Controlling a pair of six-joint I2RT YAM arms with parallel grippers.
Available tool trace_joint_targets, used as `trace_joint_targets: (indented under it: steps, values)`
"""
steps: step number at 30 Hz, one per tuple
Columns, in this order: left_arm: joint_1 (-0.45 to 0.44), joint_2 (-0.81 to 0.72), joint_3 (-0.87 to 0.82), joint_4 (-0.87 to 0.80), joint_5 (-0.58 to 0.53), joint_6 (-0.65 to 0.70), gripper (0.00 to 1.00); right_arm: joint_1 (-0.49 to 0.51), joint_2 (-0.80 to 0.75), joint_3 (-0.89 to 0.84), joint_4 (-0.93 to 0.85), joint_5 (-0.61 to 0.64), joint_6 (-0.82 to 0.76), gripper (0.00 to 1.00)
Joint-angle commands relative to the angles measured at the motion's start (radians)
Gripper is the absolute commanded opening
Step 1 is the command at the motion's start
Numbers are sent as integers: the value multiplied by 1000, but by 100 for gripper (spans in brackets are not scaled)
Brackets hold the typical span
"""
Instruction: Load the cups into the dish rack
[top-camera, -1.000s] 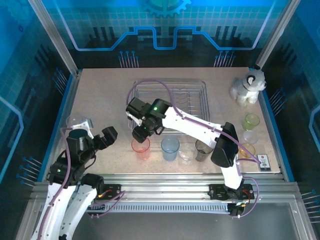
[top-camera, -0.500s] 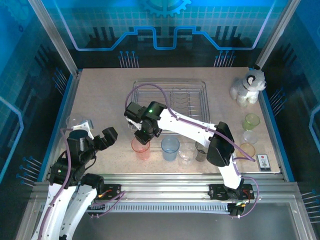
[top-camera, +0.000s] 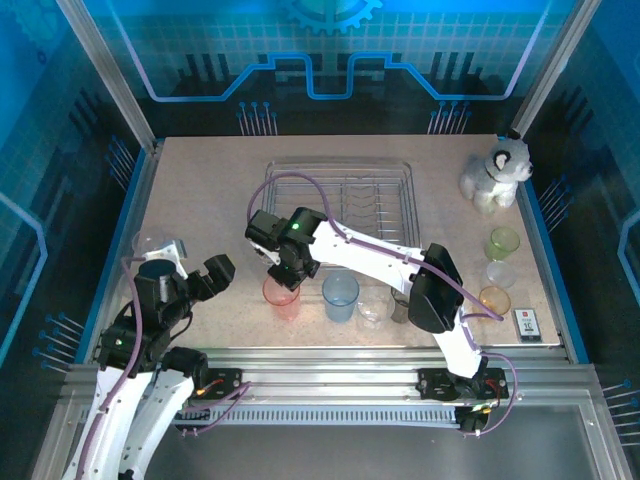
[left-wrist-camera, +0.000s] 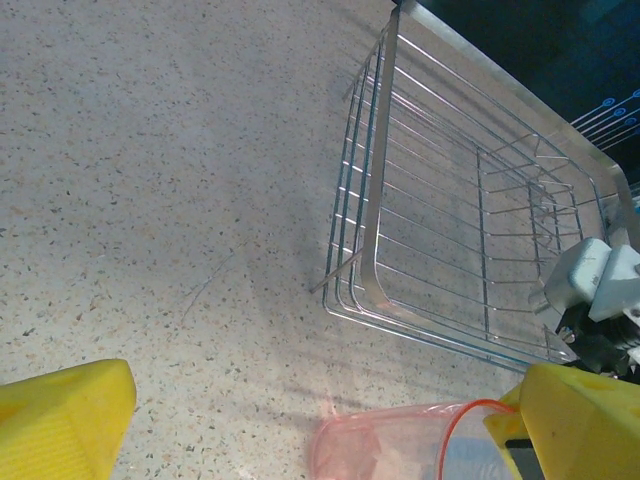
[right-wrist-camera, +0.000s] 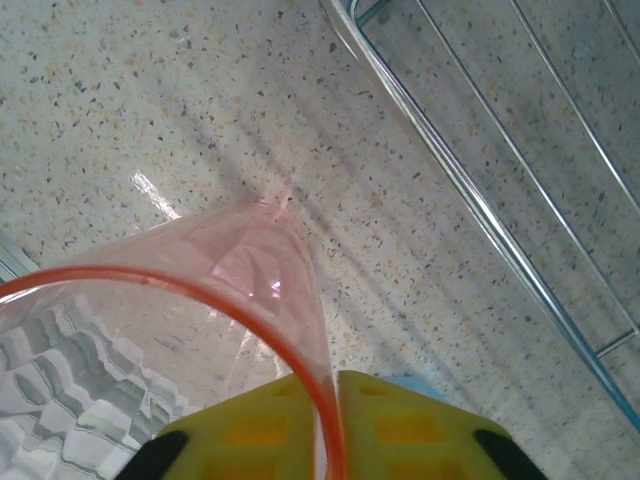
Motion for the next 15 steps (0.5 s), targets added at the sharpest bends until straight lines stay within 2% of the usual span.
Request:
trace_joint_targets:
  steps: [1,2,8,12,15]
  values:
    - [-6,-8,-2,-29,-23,-22,99,16,20,34,-47,13,2,3]
    - [-6,-8,-1,-32,-27,-24,99,16,19,42,-53,1,-5,0]
    - [-6,3,14,-67,-49,-55,99,12,-48,50,-50,-35,-18,0]
    - [-6,23,50,-92,-37,-60,99,-35,-173,-29,49,-197,-28,0]
    - [-6,8,58,-43,27,-59,99,-89,-293,-120,164,-336,-28,0]
